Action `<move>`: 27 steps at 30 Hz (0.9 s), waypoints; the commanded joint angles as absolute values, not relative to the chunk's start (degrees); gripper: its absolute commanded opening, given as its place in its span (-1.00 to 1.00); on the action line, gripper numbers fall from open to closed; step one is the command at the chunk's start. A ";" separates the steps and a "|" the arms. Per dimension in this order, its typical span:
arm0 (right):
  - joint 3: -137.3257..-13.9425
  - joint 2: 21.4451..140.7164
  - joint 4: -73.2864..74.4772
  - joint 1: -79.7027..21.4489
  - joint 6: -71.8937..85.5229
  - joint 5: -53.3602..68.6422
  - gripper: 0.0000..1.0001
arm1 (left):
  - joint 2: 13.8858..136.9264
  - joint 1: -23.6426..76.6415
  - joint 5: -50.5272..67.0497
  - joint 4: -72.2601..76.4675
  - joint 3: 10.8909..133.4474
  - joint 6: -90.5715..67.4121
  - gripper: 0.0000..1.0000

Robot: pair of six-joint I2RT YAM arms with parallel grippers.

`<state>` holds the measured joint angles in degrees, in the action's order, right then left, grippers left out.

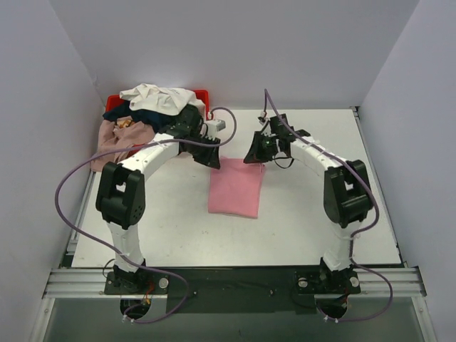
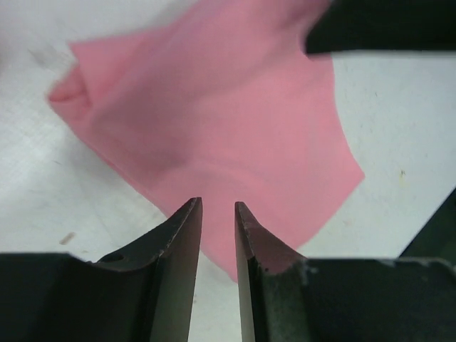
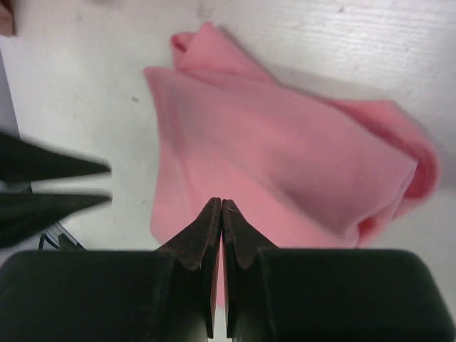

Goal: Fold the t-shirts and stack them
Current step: Smooth out wrinkles on the folded tshirt

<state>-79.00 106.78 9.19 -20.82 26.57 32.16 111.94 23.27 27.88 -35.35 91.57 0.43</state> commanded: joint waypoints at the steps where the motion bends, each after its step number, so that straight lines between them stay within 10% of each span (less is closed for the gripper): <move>1: -85.41 116.62 10.63 -17.50 30.05 33.31 -1.00 | 110.39 25.49 31.99 -33.32 83.59 -2.02 -0.32; 19: -111.35 127.28 27.85 -11.07 22.94 26.90 -1.00 | 113.46 25.93 31.81 -39.44 89.17 6.93 -0.25; 27: -94.50 114.09 22.78 -15.54 23.28 27.77 -1.00 | 121.27 24.52 34.90 -33.13 103.88 -1.56 -0.31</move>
<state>-101.56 121.14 23.42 -11.70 23.64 27.31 116.49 25.69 33.12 -37.01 99.02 3.33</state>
